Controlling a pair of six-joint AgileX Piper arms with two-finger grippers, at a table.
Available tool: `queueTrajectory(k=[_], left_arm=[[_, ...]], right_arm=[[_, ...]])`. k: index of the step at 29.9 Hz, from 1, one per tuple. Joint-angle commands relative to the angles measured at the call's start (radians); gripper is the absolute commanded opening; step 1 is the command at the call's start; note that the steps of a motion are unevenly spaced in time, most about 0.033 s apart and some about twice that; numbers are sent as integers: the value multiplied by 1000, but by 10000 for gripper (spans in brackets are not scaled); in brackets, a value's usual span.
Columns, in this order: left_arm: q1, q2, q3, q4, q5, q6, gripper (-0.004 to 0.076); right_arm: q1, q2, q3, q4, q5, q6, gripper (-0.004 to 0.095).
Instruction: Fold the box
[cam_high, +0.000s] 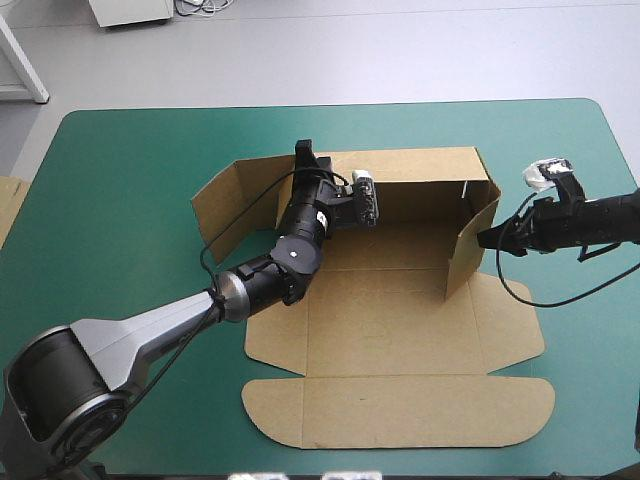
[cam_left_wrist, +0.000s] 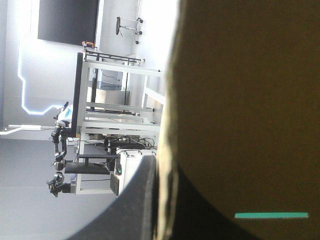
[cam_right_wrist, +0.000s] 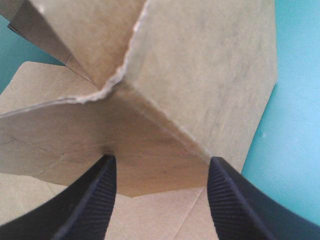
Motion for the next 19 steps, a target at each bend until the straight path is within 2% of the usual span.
queueTrajectory(k=[1,7,13,19], left_arm=[[-2,-28,-23,40,14,-33,-10],[-2,8,-23,40,16,-33,-10],[-2,19,-23,38,14,-40,-10],[-2,19,-23,38,12,-59,-10]], right_arm=[[22,-46,-21,51,-13,-24,525],[76,-46,-21,-96,-130,46,524],[75,-46,-21,-82,-178,44,524],[77,-46,-21,2,-212,-35,515]])
